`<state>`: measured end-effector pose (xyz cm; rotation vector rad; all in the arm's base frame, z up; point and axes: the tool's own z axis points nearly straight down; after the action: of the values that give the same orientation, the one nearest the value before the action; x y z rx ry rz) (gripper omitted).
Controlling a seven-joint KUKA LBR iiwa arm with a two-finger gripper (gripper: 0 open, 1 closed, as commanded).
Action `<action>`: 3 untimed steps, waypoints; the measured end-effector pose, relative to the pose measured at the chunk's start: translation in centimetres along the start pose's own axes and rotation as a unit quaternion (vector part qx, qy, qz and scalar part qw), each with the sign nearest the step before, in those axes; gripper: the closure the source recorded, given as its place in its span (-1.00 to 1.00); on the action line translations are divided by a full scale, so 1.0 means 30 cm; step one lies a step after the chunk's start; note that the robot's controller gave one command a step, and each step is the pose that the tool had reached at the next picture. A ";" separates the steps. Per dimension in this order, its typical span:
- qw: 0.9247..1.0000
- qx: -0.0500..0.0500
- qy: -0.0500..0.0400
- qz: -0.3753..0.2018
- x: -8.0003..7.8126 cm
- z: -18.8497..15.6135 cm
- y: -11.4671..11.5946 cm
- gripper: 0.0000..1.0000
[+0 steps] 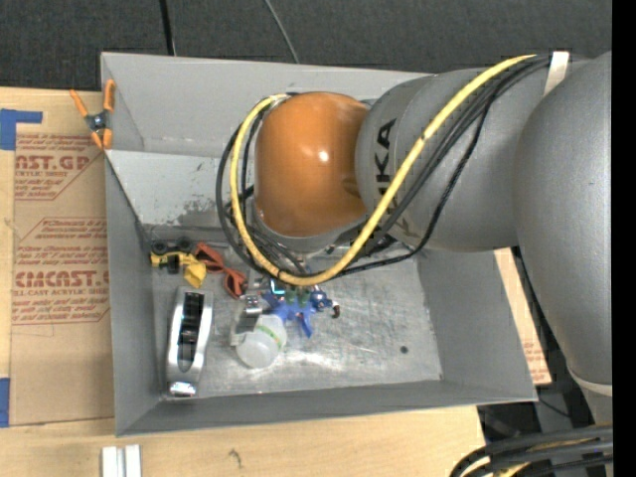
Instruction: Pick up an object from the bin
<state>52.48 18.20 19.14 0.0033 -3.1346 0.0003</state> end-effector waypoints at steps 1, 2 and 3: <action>1.000 -0.001 -0.004 0.001 -0.006 -0.015 -0.003 -1.00; 0.999 -0.001 -0.007 -0.043 -0.061 0.107 -0.044 -1.00; 1.000 -0.002 -0.005 -0.020 -0.088 0.256 -0.170 -1.00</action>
Offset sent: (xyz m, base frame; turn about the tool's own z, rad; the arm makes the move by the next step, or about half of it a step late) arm 0.0397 -0.0359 -0.0944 -0.2089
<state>55.09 13.12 11.43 0.0649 -3.1446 -0.0057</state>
